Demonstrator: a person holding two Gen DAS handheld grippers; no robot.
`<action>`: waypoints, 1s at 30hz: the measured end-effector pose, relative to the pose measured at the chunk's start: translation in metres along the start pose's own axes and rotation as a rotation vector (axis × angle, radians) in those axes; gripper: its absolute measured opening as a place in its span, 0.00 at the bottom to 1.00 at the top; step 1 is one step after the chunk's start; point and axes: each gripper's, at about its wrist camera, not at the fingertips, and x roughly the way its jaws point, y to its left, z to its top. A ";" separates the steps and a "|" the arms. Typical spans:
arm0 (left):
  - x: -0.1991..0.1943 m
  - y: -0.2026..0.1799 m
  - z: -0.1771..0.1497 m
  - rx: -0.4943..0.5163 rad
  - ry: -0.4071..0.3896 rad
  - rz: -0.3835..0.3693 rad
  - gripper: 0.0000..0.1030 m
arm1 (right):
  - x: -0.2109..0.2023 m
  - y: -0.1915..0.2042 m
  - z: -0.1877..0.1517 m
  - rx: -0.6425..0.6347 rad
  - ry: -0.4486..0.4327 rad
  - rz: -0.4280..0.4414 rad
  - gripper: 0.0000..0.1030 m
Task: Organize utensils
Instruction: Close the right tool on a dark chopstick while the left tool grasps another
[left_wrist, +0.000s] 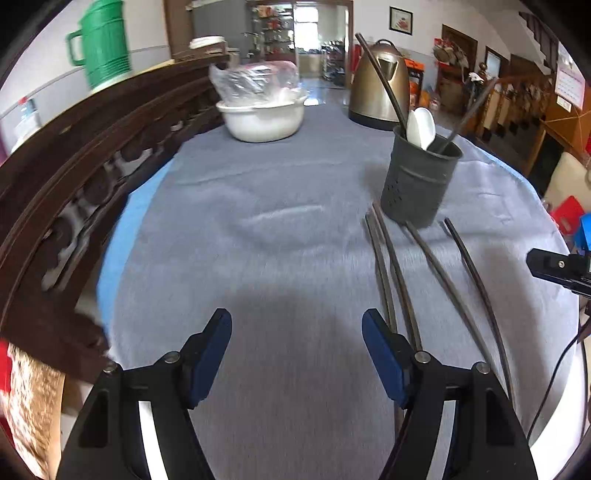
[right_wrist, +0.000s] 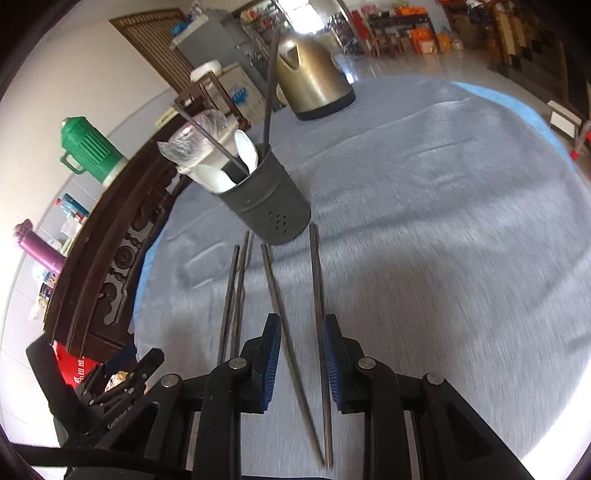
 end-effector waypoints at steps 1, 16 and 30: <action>0.006 0.000 0.007 0.002 0.005 -0.012 0.72 | 0.006 0.000 0.008 -0.002 0.003 0.002 0.25; 0.085 -0.024 0.069 0.104 0.099 -0.238 0.60 | 0.090 -0.003 0.076 -0.044 0.053 0.044 0.25; 0.123 -0.022 0.087 0.110 0.212 -0.347 0.52 | 0.122 0.001 0.077 -0.093 0.153 -0.064 0.25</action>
